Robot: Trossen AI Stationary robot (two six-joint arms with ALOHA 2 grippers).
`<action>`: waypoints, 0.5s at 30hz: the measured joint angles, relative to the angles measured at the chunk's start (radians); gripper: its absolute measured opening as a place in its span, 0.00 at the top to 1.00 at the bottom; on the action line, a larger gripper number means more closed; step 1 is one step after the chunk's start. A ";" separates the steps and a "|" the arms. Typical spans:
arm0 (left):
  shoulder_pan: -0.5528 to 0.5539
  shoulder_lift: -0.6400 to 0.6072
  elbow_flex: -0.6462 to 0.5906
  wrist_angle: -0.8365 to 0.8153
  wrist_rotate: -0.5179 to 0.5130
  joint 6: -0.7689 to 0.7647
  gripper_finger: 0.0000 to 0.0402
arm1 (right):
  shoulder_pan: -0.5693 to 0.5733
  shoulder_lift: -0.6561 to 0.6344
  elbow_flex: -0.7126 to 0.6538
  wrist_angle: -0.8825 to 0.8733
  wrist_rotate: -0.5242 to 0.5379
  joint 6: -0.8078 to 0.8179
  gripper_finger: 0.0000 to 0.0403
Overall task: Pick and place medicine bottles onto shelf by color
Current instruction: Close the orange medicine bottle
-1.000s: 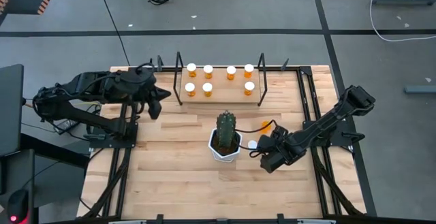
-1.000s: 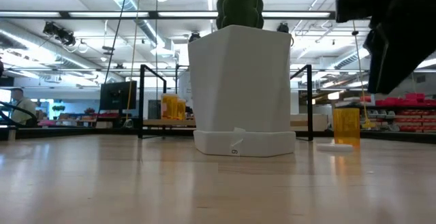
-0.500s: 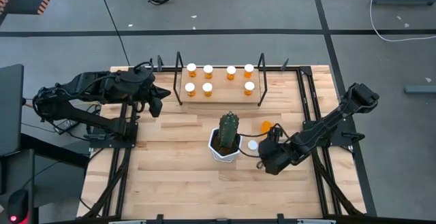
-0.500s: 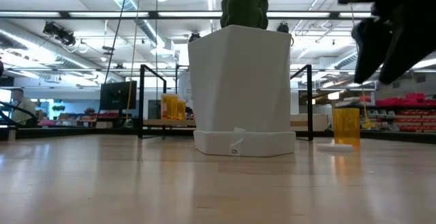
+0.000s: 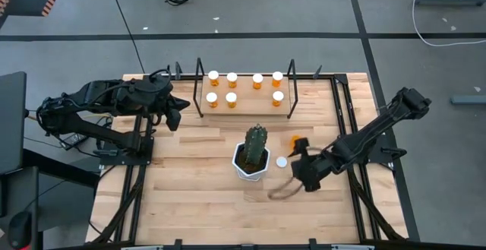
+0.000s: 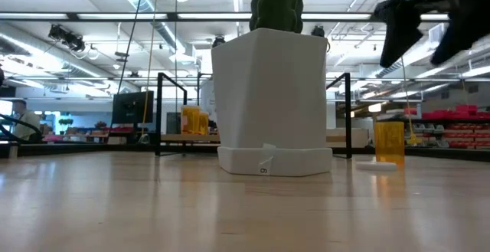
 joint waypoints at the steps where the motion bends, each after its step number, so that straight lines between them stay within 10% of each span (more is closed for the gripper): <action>1: 0.000 0.000 0.000 0.000 0.000 0.001 0.99 | 0.000 0.006 -0.020 0.032 -0.004 -0.072 0.13; 15: 0.000 0.002 0.001 -0.038 0.000 -0.076 0.80 | -0.158 0.016 -0.207 0.333 -0.165 -0.164 0.13</action>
